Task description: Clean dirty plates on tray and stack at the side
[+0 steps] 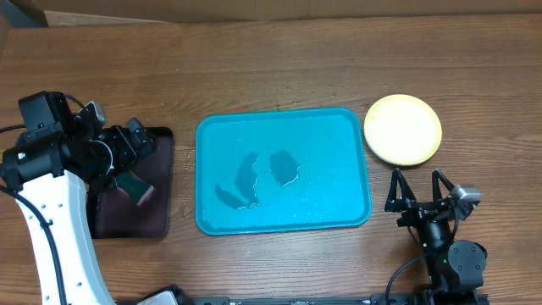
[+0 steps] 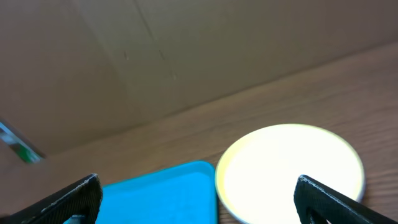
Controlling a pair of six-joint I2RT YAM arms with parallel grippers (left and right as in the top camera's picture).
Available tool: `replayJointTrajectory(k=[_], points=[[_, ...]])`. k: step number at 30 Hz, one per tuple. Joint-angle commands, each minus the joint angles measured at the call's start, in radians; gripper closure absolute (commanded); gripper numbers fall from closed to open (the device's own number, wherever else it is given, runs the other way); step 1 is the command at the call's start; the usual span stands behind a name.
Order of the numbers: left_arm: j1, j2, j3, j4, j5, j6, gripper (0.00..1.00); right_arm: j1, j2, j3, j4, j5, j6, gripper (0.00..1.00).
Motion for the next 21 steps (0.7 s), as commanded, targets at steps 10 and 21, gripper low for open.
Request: replayJointTrajectory(k=[10,21], points=[[-0.003,0.007,0.011,0.002,-0.005,0.005,0.0,-0.006,-0.012,-0.011,0.006,0.002,-0.217,0.0],[-0.003,0.007,0.011,0.002,-0.005,0.005,0.0,-0.006,-0.012,-0.011,0.008,0.002,-0.217,0.0]])
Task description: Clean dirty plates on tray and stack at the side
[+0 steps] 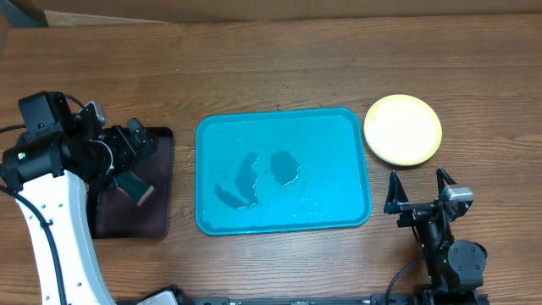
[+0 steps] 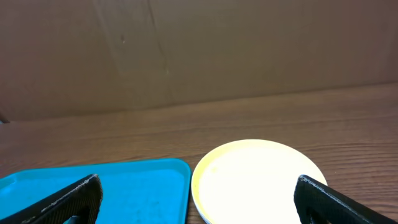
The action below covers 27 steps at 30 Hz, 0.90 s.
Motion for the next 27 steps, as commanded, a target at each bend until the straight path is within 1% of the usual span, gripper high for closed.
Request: replayJointTrajectory(k=[1,27], points=[[-0.003,0.007,0.011,0.001,-0.004,0.005,0.0,-0.006,-0.012,-0.011,0.008,-0.001,-0.011,0.0],[-0.004,0.019,0.011,-0.003,-0.006,0.005,0.0,-0.006,-0.012,-0.011,0.008,-0.001,-0.011,0.0]])
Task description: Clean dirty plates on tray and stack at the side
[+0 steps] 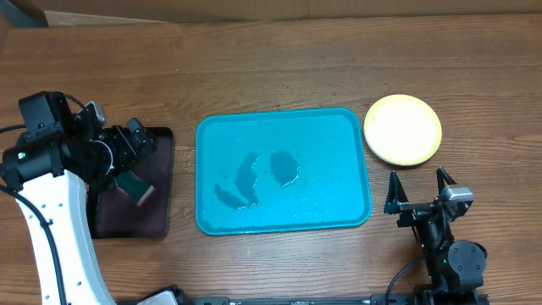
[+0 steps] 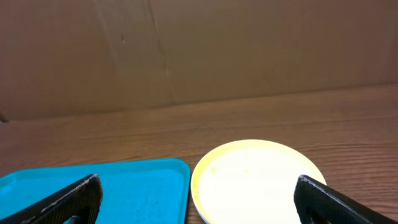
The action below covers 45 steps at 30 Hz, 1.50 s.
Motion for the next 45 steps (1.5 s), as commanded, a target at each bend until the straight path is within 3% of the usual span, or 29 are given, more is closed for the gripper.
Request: replayJointTrajectory(k=[1,8,13,21,25,32,45], points=[[-0.004,0.015,0.011,-0.002,-0.007,0.006,0.0,-0.006,-0.012,-0.011,0.008,-0.001,-0.007,0.0],[-0.008,-0.011,0.008,-0.004,-0.005,0.016,0.0,-0.006,-0.012,-0.011,0.008,-0.001,-0.007,0.0],[-0.108,-0.098,-0.056,0.039,-0.003,0.143,0.01,-0.006,-0.012,-0.011,0.008,-0.001,-0.007,0.0],[-0.291,-0.379,-0.362,0.47,0.11,0.206,0.0,-0.006,-0.012,-0.011,0.008,-0.001,-0.007,0.0],[-0.327,-0.514,-0.544,0.637,0.097,0.253,0.0,-0.006,-0.012,-0.011,0.008,-0.001,-0.007,0.0],[-0.324,-0.715,-0.784,0.731,0.046,0.256,0.0,-0.006,-0.012,-0.011,0.008,-0.001,-0.007,0.0],[-0.324,-0.987,-1.037,0.962,0.042,0.256,0.0,-0.006,-0.012,-0.011,0.008,-0.001,-0.007,0.0]])
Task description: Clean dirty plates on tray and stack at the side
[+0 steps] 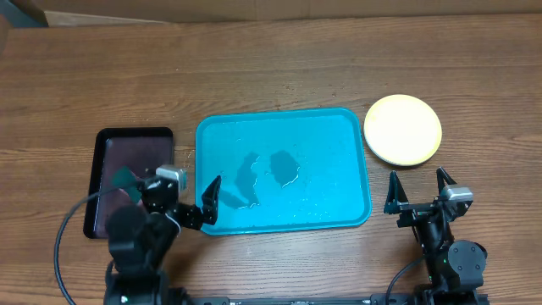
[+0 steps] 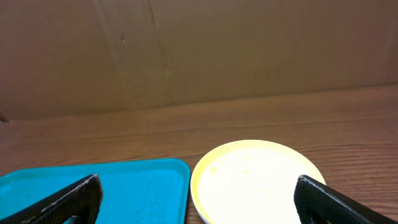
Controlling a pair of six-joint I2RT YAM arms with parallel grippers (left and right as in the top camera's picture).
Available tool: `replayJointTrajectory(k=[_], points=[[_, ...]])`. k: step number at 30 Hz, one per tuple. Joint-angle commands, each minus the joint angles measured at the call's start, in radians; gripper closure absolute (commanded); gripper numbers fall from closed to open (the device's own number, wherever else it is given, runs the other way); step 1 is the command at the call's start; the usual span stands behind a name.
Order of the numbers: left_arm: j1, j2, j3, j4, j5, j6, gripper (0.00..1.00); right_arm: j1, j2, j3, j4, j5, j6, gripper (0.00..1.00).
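Note:
A yellow plate (image 1: 403,129) lies on the table just right of the blue tray (image 1: 339,127); the right wrist view shows it as a pale disc (image 2: 258,177) beside the tray's corner (image 2: 124,180). No plate is on the tray, only wet patches (image 1: 254,174). My right gripper (image 1: 417,188) (image 2: 198,190) rests open near the front edge, pointing at the plate. My left gripper (image 1: 174,193) sits low at the front left, open, with one finger (image 1: 210,193) over the tray's front-left corner. A green sponge (image 1: 124,178) peeks out on the dark mat.
The dark mat (image 1: 110,148) lies left of the tray, partly covered by my left arm. A brown cardboard wall (image 2: 199,50) stands behind the table's far edge. Bare wooden tabletop (image 1: 271,68) runs along the back.
My left arm has left its raised place over the dark mat and now sits folded at the front edge beside the tray's corner. The sponge stays on the mat. The right arm, plate and tray are unchanged.
At first my left gripper stood over the sponge on the mat, and my right gripper sat tilted in front of the yellow plate. The right gripper then squared up facing the plate and stayed there. The left arm held still until it came back to the front edge.

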Motion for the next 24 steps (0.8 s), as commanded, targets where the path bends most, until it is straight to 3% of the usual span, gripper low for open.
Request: replayJointTrajectory(k=[1,14,24], points=[[-0.002,-0.095,-0.088,0.068,-0.007,0.021,0.0,-0.006,-0.012,-0.011,0.008,-0.001,-0.004,0.0],[-0.002,-0.344,-0.329,0.373,-0.018,0.003,0.0,-0.006,-0.012,-0.011,0.008,-0.001,-0.004,0.0],[-0.002,-0.435,-0.365,0.332,-0.154,0.003,0.0,-0.006,-0.012,-0.011,0.008,-0.001,-0.004,0.0]])
